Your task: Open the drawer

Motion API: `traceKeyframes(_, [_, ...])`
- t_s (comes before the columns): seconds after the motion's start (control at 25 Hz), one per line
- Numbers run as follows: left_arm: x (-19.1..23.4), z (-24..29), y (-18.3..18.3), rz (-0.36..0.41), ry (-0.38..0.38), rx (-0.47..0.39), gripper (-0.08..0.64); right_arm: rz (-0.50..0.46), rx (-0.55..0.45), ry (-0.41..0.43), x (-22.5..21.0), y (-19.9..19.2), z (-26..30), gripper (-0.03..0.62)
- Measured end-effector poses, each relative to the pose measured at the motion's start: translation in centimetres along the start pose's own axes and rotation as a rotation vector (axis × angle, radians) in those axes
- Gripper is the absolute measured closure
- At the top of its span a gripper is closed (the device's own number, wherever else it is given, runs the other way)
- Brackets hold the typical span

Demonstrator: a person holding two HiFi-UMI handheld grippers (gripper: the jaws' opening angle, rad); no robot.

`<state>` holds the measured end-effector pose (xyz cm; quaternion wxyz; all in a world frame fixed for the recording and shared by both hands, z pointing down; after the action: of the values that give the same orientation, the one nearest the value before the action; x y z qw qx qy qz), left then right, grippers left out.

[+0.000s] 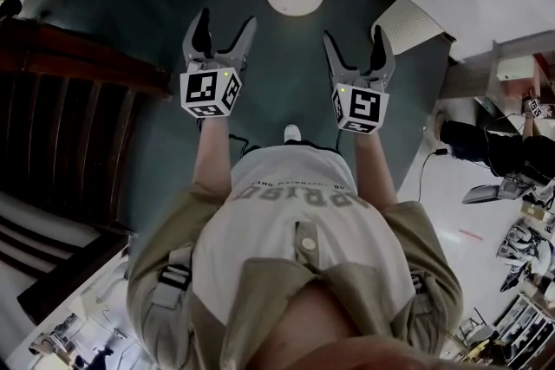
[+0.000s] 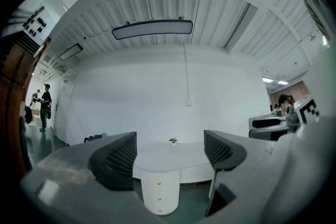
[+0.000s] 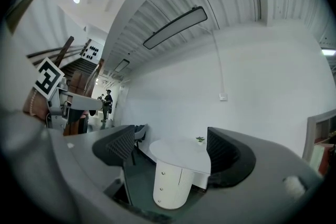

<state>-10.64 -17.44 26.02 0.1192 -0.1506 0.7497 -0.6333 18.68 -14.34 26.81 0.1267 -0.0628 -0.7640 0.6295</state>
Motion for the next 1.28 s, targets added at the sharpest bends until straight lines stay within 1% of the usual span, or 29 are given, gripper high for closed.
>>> traceKeyframes(0.16, [0.7, 1.5, -1.2, 0.005, 0.008, 0.030, 0.158, 0.017, 0.028, 0.010, -0.4, -1.8, 2.3, 0.170])
traceKeyframes(0.32, [2.4, 1.1, -2.4, 0.002, 0.028, 0.065, 0.158, 0.030, 0.059, 0.024, 0.8, -3.3, 3.5, 0.170])
traceKeyframes(0.48, [4.4, 1.8, -3.5, -0.007, 0.036, 0.078, 0.158, 0.039, 0.081, 0.023, 2.1, -4.7, 5.0, 0.170])
traceKeyframes(0.6, [6.2, 3.6, -4.3, -0.013, 0.013, 0.083, 0.158, 0.033, 0.092, 0.006, 2.6, -5.7, 6.7, 0.170])
traceKeyframes(0.72, [8.0, 6.6, -4.5, -0.018, -0.018, 0.078, 0.158, 0.023, 0.102, -0.029, 2.6, -6.4, 9.2, 0.170])
traceKeyframes(0.92, [10.6, 11.3, -4.5, -0.021, -0.075, 0.069, 0.158, 0.027, 0.148, -0.084, 2.9, -8.7, 13.7, 0.170])
traceKeyframes(1.08, [12.8, 14.5, -5.7, -0.027, -0.111, 0.073, 0.158, 0.041, 0.187, -0.134, 3.6, -12.0, 17.7, 0.181])
traceKeyframes(1.28, [15.0, 16.8, -9.1, -0.044, -0.136, 0.095, 0.158, 0.023, 0.236, -0.139, 4.5, -17.7, 22.5, 0.181])
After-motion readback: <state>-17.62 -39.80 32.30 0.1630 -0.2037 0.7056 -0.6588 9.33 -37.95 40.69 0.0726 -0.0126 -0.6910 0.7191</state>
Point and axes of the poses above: the fingertips, and each gripper's own axes: z forward along the fingers, x to its left, y out of its top, the point moved 10 cm from there along -z, backward along the fingers, and after that the axes turned 8 degrees about -x, right-handed, at the moved point
